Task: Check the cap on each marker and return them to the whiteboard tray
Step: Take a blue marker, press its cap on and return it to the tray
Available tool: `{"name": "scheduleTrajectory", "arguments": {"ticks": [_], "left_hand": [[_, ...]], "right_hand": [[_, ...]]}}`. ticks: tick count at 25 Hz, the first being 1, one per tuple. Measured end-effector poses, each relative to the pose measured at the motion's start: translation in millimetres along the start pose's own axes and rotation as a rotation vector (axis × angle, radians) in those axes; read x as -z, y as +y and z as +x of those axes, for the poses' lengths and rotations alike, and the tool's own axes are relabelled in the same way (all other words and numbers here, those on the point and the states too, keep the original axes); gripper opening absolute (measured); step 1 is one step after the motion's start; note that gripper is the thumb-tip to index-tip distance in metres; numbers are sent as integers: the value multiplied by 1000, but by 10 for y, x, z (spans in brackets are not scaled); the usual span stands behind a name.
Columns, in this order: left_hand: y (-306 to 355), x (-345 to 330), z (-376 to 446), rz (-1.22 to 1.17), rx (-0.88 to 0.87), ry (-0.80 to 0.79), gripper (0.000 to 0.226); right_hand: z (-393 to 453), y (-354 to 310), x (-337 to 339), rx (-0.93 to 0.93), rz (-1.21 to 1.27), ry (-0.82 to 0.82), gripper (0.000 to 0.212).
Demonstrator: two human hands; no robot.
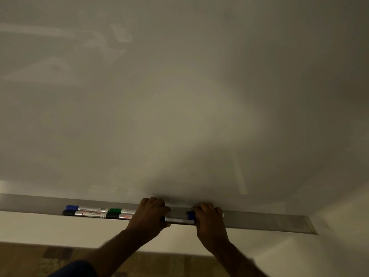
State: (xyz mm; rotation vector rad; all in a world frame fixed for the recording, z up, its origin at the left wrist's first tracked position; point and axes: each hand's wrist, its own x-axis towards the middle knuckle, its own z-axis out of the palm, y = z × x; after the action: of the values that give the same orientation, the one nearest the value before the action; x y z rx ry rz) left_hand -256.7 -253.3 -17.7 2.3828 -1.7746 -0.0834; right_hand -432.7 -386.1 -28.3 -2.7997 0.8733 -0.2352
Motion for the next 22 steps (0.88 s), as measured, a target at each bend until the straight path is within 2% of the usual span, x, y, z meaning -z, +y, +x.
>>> {"name": "scheduleTrajectory", "arguments": {"ticks": [4,8,13,16,22], "left_hand": [[265,-24,195,-44,-25,6,28],[493,-105,364,-51,20,-47,25],[665,-245,458,-65,111,-76,23],[717,-292,482,-87,120,-75,17],[762,-283,517,-68,154,-64,20]], "right_hand": [[-42,214,81,-72,-70,-41,31],[-68,302,135,-142,-106,-85,18],[-100,453,177,-227,-112,-95,15],[-120,585,155,-228,-135,-79,28],[-141,656,179,-258,-128,-74,29]]}}
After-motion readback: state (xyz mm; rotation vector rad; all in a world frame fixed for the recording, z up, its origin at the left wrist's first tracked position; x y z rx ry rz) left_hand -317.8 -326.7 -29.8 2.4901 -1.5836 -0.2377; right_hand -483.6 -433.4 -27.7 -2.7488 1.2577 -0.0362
